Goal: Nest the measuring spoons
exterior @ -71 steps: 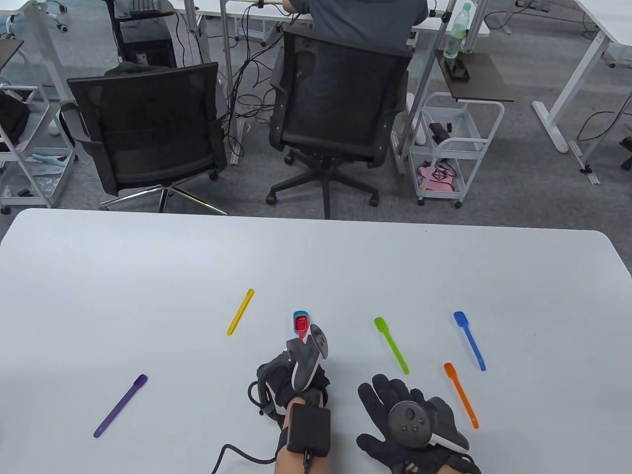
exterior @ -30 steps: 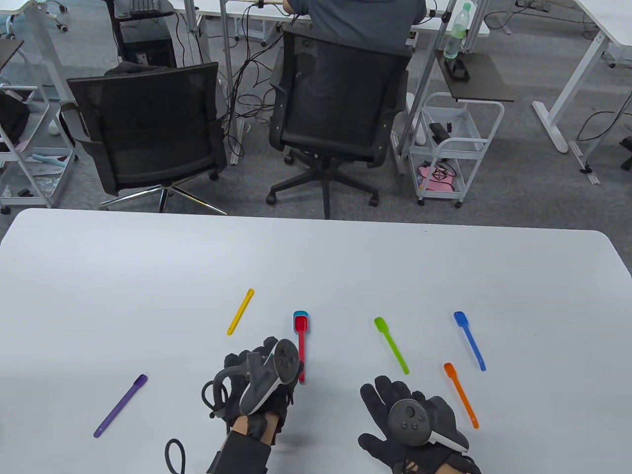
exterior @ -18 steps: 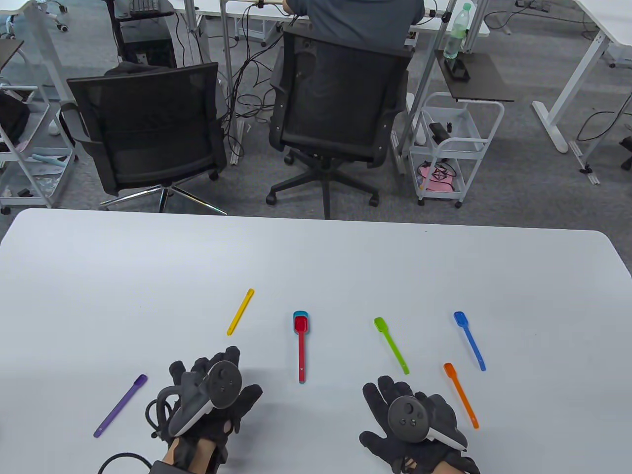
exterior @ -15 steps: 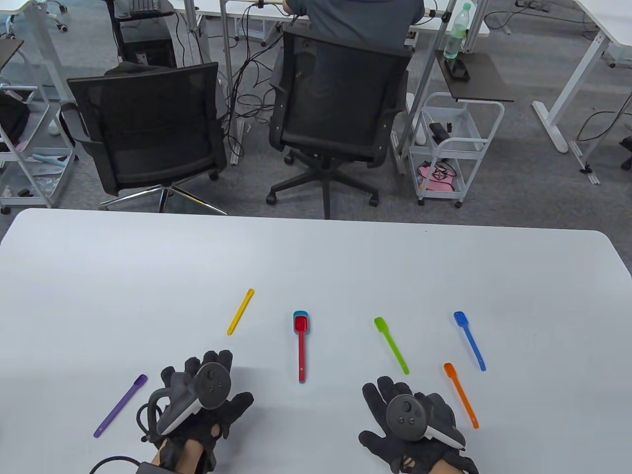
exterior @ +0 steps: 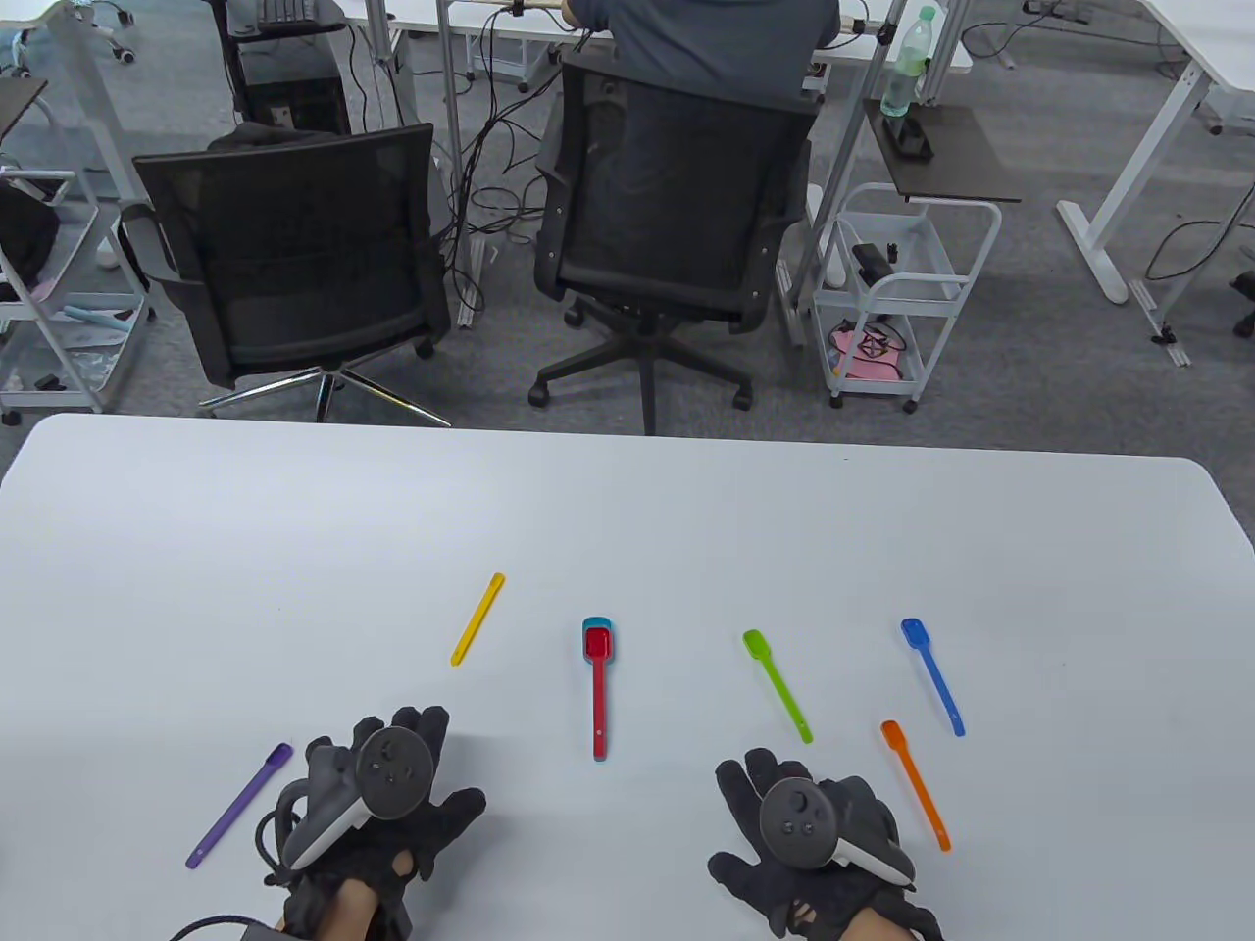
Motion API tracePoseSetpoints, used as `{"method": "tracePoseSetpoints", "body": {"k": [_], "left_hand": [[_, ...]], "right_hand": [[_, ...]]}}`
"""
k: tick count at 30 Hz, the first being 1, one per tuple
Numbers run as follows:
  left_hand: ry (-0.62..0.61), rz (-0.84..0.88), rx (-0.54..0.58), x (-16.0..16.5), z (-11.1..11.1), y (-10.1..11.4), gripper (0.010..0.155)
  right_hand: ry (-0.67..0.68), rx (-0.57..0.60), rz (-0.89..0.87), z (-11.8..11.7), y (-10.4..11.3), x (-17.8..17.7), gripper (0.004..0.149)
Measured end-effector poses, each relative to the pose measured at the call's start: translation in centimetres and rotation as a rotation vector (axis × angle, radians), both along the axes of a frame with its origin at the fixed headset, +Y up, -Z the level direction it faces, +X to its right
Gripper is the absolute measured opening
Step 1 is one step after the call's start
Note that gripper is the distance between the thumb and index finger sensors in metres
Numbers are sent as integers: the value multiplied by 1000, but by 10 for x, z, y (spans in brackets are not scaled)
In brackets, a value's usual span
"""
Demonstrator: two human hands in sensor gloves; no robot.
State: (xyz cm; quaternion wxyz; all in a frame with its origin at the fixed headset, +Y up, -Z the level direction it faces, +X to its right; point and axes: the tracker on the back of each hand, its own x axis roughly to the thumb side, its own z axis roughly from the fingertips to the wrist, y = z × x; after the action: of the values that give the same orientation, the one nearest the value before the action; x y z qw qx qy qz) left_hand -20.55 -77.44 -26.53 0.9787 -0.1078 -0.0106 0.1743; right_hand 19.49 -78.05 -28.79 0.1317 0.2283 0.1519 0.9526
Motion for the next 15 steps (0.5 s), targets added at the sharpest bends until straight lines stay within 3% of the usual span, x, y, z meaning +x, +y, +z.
{"method": "tracePoseSetpoints", "body": {"k": [5, 10, 15], "left_hand": [[-15, 27, 6, 1, 0, 0, 103], [-21, 47, 22, 1, 0, 4, 103], [-15, 50, 35, -2, 2, 6, 103]], "right_hand": [[-142, 135, -126, -18, 31, 34, 88], [-430, 270, -189, -52, 58, 96, 84], [-661, 263, -59, -84, 52, 157, 81]]}}
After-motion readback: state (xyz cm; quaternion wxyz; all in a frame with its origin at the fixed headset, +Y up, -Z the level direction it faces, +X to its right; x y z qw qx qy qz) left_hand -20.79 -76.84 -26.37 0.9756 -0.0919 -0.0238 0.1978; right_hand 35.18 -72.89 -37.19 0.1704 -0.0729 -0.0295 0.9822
